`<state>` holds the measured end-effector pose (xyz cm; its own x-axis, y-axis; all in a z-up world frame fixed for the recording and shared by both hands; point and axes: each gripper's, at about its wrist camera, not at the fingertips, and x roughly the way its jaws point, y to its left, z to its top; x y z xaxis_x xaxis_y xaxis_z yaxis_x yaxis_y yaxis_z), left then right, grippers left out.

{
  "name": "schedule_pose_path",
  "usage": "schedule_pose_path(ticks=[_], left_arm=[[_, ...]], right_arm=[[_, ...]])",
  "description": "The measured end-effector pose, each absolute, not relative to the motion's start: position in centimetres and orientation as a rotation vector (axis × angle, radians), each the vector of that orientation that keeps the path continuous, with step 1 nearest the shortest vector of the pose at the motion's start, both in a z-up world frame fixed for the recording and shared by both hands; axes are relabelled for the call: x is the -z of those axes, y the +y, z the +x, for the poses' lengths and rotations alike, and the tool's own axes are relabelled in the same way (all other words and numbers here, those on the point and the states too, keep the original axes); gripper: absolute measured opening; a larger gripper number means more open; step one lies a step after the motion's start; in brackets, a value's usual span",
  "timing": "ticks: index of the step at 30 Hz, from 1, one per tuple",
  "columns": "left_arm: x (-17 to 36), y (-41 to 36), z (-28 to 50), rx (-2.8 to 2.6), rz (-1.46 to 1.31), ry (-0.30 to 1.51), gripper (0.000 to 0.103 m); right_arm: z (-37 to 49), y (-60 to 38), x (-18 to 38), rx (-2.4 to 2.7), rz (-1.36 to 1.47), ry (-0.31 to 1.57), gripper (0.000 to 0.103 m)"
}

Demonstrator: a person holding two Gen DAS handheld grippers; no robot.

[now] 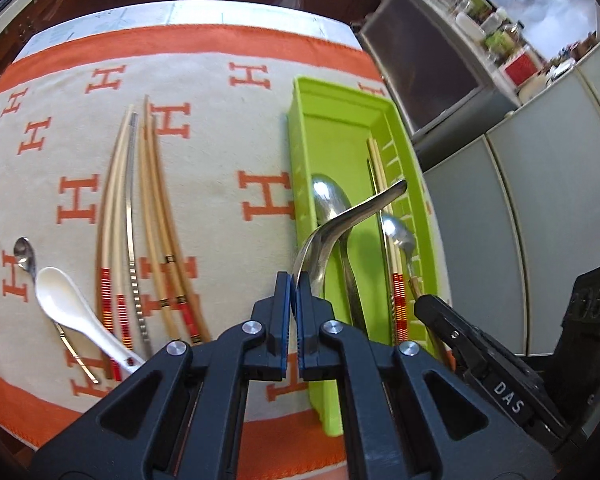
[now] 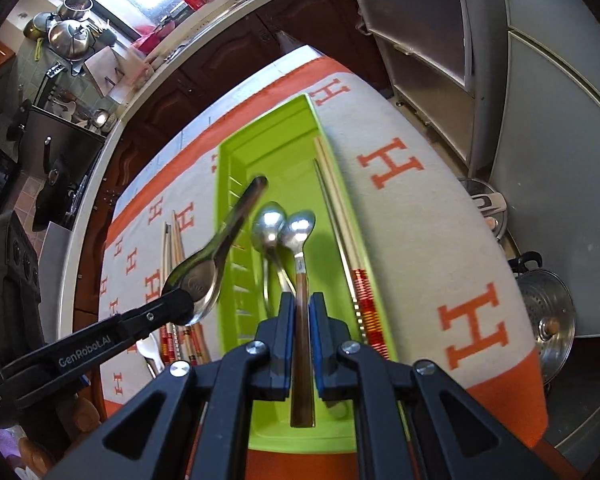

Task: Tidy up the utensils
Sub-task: 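Carry both spoons into the green tray and open both grippers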

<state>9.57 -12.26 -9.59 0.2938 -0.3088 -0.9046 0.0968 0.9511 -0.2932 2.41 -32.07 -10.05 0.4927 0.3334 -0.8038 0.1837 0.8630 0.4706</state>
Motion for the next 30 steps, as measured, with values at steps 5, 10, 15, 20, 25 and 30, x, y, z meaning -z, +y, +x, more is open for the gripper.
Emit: schedule_pose_path(ticks=[5,10,15,20,25,30], left_arm=[[9.9,-14.3,9.7,0.245,-0.142,1.228,0.001],[10.7,-15.3,9.7,0.235,-0.11,1.259,0.001],[10.7,-16.2,8.6,0.251,-0.037,1.268,0.002],[10.2,-16.4,6.8,0.307,0.01,1.296,0.006],[8.6,-15.1,5.0,0.312,0.035,1.248,0.018],[7.3,-13.1,4.5,0.29,0.008,1.218,0.02]], right_arm=[[2.1,-32.6,10.2,-0.097,0.545,1.07,0.009],[1.2,-33.3,10.1,-0.091,0.556,1.048,0.01],[0.5,-34.3,10.4,-0.076,0.586,1.041,0.01],[-0.2,-34.6,10.4,-0.08,0.596,1.035,0.01],[-0.4,-33.7,10.3,-0.092,0.57,1.047,0.01],[-0.6,-32.4,9.9,-0.108,0.545,1.043,0.01]])
